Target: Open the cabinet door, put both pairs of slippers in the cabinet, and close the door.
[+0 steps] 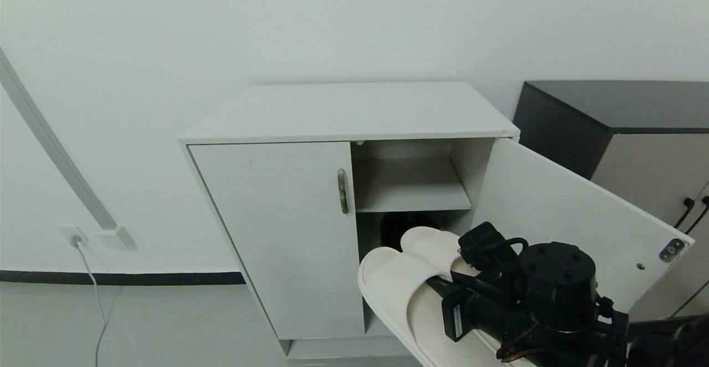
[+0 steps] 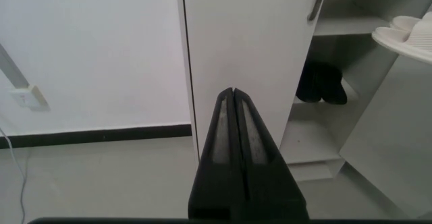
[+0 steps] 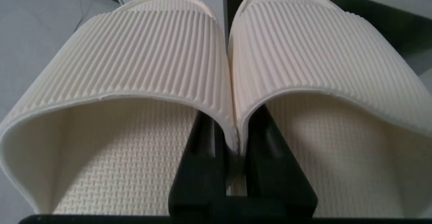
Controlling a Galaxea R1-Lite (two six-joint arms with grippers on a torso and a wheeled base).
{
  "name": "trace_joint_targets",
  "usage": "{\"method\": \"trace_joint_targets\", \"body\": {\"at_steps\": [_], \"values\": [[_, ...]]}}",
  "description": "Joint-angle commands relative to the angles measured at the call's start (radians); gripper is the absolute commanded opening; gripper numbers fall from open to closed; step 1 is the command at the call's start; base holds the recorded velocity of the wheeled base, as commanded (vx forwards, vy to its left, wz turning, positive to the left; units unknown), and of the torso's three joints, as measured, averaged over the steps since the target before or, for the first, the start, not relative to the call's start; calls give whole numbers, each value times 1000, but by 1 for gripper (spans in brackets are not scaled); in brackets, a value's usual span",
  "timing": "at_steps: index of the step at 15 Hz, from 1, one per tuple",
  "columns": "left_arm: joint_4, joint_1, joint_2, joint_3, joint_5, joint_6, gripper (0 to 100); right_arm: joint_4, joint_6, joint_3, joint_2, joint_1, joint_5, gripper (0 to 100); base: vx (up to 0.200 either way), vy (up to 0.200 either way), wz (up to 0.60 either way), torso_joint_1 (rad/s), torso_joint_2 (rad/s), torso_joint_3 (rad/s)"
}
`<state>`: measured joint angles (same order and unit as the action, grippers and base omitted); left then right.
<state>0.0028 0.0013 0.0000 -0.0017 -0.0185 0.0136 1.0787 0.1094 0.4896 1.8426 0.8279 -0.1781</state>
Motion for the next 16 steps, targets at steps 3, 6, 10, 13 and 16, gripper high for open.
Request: {"method": "trace_joint_targets", "body": {"at_steps": [3, 6, 10, 13, 16], "values": [[-1, 0, 0, 0, 0, -1, 0, 10, 0, -6, 10, 0, 0, 0, 0, 0, 0, -155, 479, 328], [-1, 0, 0, 0, 0, -1, 0, 17, -5, -8, 15, 2, 0, 0, 0, 0, 0, -126, 468, 342], [0, 0, 0, 0, 0, -1, 0, 17, -7, -8, 20, 2, 2, 0, 0, 0, 0, -85, 452, 360], [-1, 0, 0, 0, 0, 0, 0, 27, -7, -9, 37, 2, 2, 0, 0, 0, 0, -33, 442, 399], [0, 0, 0, 0, 0, 0, 0, 56, -8, -16, 47, 2, 2, 0, 0, 0, 0, 1, 289, 279]]}}
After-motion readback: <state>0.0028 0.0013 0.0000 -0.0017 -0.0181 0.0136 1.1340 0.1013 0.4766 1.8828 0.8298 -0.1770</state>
